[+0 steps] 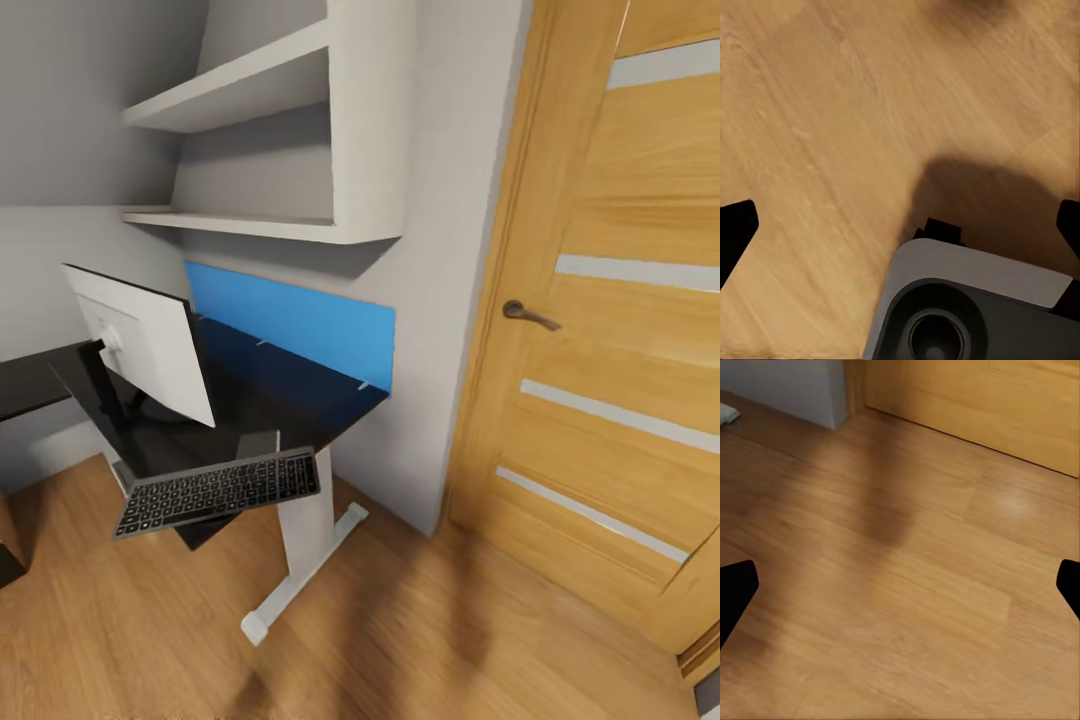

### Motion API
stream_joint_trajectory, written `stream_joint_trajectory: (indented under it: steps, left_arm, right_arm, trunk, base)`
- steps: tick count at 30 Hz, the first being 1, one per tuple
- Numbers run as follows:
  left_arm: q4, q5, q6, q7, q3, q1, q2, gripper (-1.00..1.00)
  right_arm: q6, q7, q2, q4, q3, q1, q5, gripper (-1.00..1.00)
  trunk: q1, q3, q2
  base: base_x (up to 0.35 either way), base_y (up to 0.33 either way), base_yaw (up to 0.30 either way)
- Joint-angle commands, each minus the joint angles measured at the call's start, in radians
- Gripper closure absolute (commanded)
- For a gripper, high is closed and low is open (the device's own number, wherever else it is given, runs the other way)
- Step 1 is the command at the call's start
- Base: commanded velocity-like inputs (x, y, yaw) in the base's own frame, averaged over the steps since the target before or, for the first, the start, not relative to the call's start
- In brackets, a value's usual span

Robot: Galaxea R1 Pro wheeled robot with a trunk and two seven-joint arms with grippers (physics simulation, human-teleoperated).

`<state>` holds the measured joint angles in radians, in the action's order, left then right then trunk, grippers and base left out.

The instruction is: In the bedroom, organize the workspace by keeping the computer under the desk, ensuring the monitor is on the desk, placing the keyboard on the desk next to the monitor, placing the mouse on the desk next to the keyboard, moving the folder from the swivel chair onto the desk next to the mouse, stacking the notebook on top of the folder with the pen on top of the notebook, and positioning the swivel chair next to the desk.

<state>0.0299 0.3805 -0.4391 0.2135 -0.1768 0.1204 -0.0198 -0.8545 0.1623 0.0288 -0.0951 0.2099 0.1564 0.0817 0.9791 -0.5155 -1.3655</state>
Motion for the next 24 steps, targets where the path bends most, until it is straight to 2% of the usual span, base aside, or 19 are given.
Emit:
stream_joint_trajectory:
  steps: [1, 12, 24]
  left_arm:
    - [-0.001, 0.005, -0.003, 0.006, -0.009, 0.001, 0.0, -1.0]
    - [-0.001, 0.005, -0.003, 0.006, -0.009, 0.001, 0.0, -1.0]
    - [-0.001, 0.005, -0.002, 0.005, -0.01, 0.001, -0.002, -1.0]
  right_arm:
    - [-0.001, 0.005, 0.0, 0.0, 0.005, 0.0, 0.009, -1.0]
    - [-0.001, 0.006, 0.0, 0.0, 0.005, 0.0, 0.009, -1.0]
    - [0.0, 0.006, -0.001, 0.0, 0.005, 0.0, 0.008, -1.0]
  trunk:
    - [0.0, 0.0, -0.001]
    - [0.0, 0.005, -0.001]
    - [0.0, 0.011, -0.001]
  base:
    - [0.0, -0.289, 0.277]
    - [0.0, -0.27, 0.277]
    - [0.0, -0.049, 0.277]
